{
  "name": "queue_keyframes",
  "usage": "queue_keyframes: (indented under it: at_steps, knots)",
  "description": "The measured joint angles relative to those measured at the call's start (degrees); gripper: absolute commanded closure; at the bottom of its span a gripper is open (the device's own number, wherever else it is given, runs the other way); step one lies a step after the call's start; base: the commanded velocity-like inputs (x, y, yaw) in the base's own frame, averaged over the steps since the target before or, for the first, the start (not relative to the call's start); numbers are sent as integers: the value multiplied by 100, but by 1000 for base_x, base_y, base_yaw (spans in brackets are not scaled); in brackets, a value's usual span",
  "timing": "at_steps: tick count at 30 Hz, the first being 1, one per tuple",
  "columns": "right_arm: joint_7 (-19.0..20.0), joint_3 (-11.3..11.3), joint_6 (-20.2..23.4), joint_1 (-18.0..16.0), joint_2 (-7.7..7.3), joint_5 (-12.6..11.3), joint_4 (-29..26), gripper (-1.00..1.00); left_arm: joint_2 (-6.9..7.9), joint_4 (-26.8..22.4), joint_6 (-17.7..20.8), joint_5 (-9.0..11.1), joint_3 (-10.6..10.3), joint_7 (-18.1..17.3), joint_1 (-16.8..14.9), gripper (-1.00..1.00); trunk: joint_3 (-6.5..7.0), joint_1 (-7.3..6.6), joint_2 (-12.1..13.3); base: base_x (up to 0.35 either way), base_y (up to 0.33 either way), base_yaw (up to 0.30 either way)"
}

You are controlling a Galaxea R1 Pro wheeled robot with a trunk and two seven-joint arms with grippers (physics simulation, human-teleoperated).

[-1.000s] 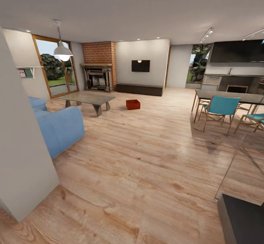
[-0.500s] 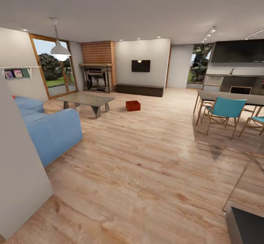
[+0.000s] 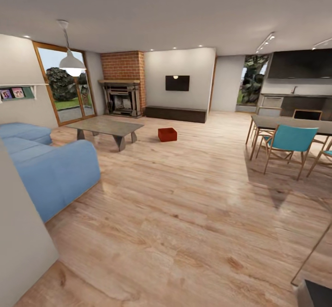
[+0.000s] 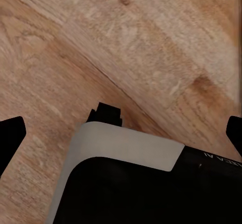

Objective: Move the two storage containers from the living room to the garage. In the garage, place one container on the floor and stack the other container on top of it (either order is fine).

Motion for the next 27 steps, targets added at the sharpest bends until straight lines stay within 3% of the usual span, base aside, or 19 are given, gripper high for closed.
queue_keyframes:
  at_steps: [27]
  knots:
    - [0,0,0,1,0,0,0,-100,0,0,0,-1,0,0,0,-100,0,0,0,322,0,0]
